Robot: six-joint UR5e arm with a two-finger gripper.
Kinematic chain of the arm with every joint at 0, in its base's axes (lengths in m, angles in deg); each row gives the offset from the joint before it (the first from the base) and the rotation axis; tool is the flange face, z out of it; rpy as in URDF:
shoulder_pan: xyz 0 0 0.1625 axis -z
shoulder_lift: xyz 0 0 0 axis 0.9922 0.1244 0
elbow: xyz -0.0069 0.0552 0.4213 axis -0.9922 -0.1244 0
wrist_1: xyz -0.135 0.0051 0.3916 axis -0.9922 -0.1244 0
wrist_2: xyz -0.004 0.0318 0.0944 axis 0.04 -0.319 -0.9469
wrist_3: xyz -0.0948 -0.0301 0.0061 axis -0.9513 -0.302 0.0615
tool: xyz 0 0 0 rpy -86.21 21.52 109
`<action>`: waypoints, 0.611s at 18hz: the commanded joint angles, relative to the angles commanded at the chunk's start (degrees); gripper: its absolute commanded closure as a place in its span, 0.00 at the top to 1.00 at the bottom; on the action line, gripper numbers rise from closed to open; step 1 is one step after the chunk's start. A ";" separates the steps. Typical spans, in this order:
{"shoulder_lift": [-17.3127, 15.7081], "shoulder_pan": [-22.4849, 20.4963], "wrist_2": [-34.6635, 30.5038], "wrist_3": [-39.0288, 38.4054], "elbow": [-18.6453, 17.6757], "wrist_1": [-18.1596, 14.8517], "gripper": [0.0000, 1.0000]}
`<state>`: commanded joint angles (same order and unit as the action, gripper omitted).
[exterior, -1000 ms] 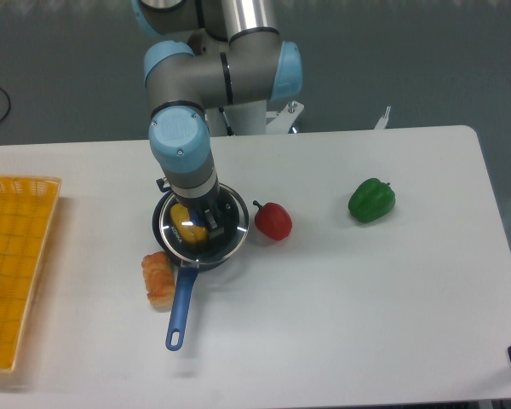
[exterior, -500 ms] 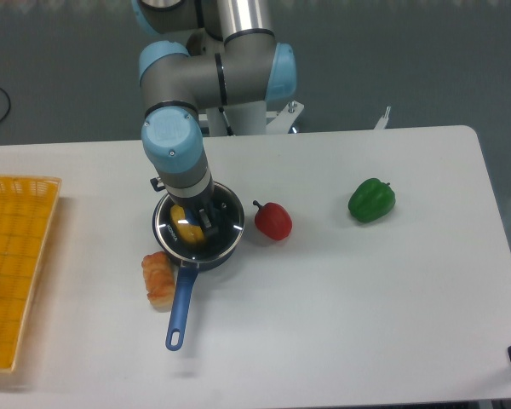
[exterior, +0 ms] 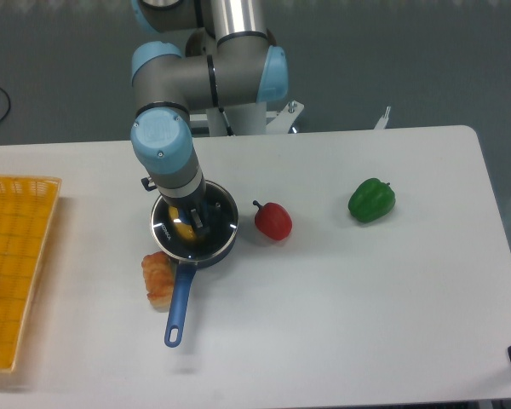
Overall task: Close the pot lid
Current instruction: 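Lower the glass lid onto the saucepan rim and settle it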
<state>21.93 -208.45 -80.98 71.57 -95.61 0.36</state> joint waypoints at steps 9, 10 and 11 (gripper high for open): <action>0.00 -0.79 0.44 0.18 1.05 -0.70 0.60; -0.09 -0.79 0.44 0.18 0.97 -0.79 0.60; -0.09 -0.70 0.35 0.18 0.88 -0.79 0.60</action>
<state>21.84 -209.16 -80.63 71.75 -94.73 -0.44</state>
